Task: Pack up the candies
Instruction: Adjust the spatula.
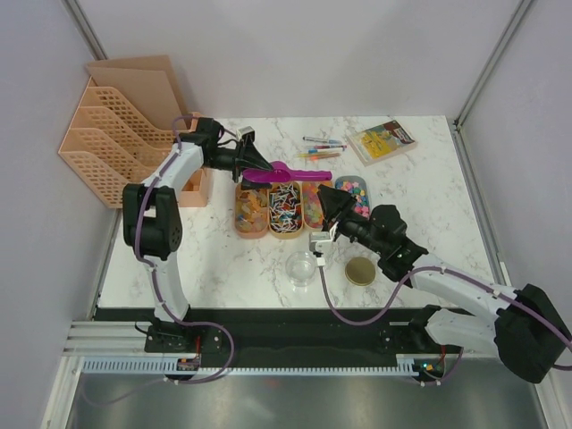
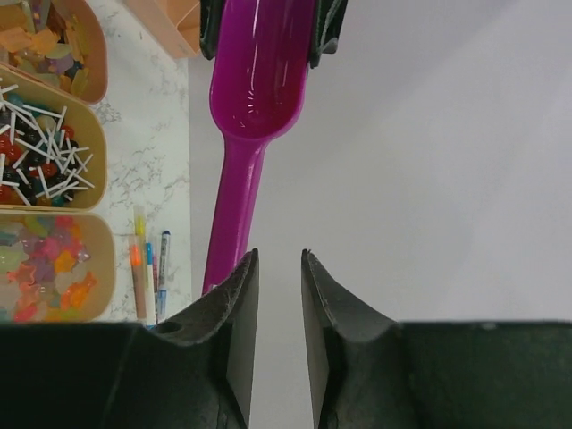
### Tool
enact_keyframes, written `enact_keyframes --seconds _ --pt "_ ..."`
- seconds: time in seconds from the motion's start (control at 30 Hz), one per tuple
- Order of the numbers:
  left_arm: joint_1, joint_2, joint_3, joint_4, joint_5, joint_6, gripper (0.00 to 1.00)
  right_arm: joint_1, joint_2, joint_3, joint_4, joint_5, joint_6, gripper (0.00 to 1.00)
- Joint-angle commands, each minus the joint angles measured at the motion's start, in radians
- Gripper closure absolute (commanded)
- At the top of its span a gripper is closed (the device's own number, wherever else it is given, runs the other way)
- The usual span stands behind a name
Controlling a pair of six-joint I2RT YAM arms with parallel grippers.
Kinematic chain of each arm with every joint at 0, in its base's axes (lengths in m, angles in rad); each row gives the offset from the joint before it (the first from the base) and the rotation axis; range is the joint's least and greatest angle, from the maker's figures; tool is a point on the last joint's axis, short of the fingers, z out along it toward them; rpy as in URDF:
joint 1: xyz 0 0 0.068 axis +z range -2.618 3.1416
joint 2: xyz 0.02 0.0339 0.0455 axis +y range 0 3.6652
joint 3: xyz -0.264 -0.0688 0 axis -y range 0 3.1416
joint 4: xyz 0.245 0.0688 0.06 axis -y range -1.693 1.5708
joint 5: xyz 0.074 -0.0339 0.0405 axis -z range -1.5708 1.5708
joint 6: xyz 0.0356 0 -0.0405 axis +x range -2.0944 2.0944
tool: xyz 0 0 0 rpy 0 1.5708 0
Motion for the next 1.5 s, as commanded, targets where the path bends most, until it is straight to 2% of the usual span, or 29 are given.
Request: enact_keyframes --seconds 0.0,0.33,0.6,0.73,1.03,1.47 --pt "0.001 -0.082 -0.022 0.031 0.376 -0.073 0.98 0.0 0.051 0.037 0.114 -0.005 0.04 0.67" --pt "-0.001 -0.106 -0.032 0.042 0.376 -0.099 0.98 -0.001 0.182 0.114 0.177 0.076 0.129 0.43" --pt "-0.003 -0.119 -0.045 0.047 0.376 -0.105 0.98 -0.006 0.24 0.135 0.187 0.087 0.16 0.44" --pt "-0.007 -0.125 -0.056 0.05 0.376 -0.11 0.98 -0.01 0.271 0.155 0.19 0.09 0.166 0.52" --pt "-0.019 -0.134 -0.067 0.051 0.376 -0.111 0.98 -0.009 0.315 0.183 0.197 0.084 0.167 0.57" --pt "-0.026 -0.146 -0.088 0.054 0.376 -0.11 0.98 -0.01 0.389 0.22 0.227 0.101 0.169 0.53"
